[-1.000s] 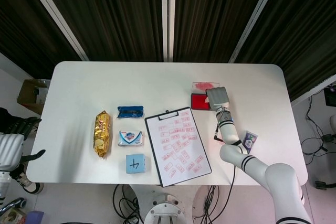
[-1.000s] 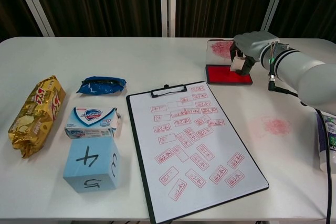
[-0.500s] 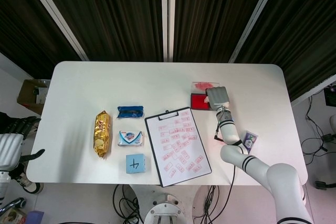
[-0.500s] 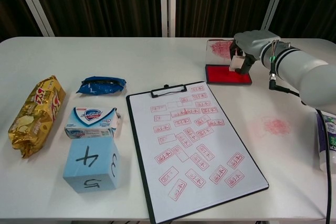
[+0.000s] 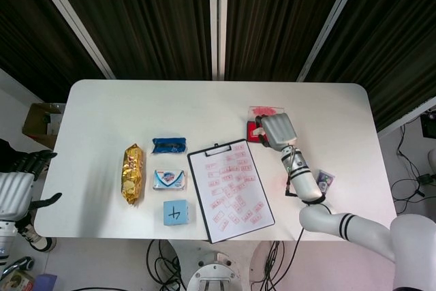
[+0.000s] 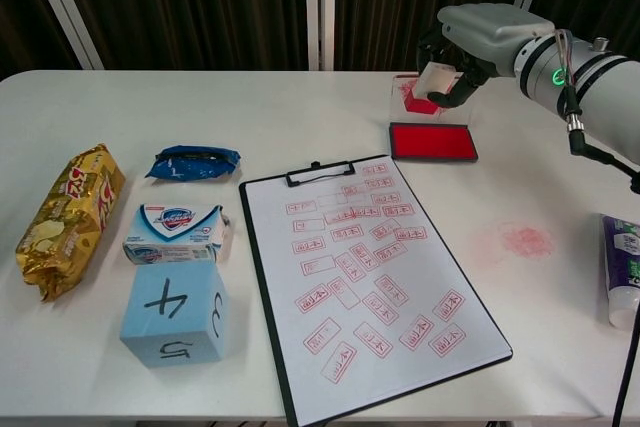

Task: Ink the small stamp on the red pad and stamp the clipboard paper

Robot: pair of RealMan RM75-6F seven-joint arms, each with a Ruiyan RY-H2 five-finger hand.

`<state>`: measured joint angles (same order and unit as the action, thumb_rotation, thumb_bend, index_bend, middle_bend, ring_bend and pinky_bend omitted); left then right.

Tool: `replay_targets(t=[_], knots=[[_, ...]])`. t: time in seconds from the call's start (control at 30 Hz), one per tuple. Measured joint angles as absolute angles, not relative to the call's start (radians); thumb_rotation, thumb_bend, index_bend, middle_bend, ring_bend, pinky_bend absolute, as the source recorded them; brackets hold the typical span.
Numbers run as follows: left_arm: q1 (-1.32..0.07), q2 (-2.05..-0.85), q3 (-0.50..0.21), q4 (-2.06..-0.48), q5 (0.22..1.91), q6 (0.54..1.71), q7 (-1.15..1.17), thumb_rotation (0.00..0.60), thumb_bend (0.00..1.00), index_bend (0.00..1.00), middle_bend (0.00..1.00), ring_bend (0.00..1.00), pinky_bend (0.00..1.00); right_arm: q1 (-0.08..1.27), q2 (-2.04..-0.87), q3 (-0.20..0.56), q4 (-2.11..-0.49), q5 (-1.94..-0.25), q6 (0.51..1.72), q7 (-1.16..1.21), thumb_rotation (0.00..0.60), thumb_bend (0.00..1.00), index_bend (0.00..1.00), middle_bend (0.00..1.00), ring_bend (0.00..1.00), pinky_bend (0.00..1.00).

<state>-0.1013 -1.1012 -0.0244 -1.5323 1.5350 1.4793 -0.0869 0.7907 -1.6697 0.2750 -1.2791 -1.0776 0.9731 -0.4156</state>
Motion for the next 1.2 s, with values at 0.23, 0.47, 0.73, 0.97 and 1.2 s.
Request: replay_targets(t=[0.23,0.47,0.73,0.97,1.2], knots=[[-0.093,-1.097,-0.021,-1.545,1.536,1.491,-0.075,0.6,0.0,0.2,0.17,0.16,0.25,0.749,-1.612,0.186,-1.464,-1.197,1.03,-0.432,0.6,0.47,0.98,0.83,0.91,0.99],[-0.085,-1.096,-0.018,-1.544,1.537,1.5,-0.081,0.6,0.0,0.2,0.17,0.16,0.25,0.79,-1.726,0.195,-1.423,-1.161,1.013,-0.523,0.6,0.47,0.98,0.83,0.91,0.99],[-0.07,-1.09,-0.014,-1.525,1.535,1.514,-0.109,0.6,0.0,0.2,0.17,0.16,0.25,0.888,-1.922,0.264,-1.221,-1.034,0.974,-0.639,0.6,0.47,0.98,0.83,0.91,0.99],[-0.056,-1.09,-0.013,-1.501,1.532,1.531,-0.142,0.6,0.0,0.2,0.17,0.16,0.25,0.967,-2.045,0.309,-1.111,-0.961,0.946,-0.705,0.6,0.47,0.98,0.83,0.91,0.99],[-0.045,-1.093,-0.014,-1.475,1.533,1.547,-0.172,0.6,0.0,0.2,0.17,0.16,0.25,0.994,-2.098,0.314,-1.073,-0.947,0.954,-0.744,0.6,0.47,0.98,0.83,0.91,0.99]])
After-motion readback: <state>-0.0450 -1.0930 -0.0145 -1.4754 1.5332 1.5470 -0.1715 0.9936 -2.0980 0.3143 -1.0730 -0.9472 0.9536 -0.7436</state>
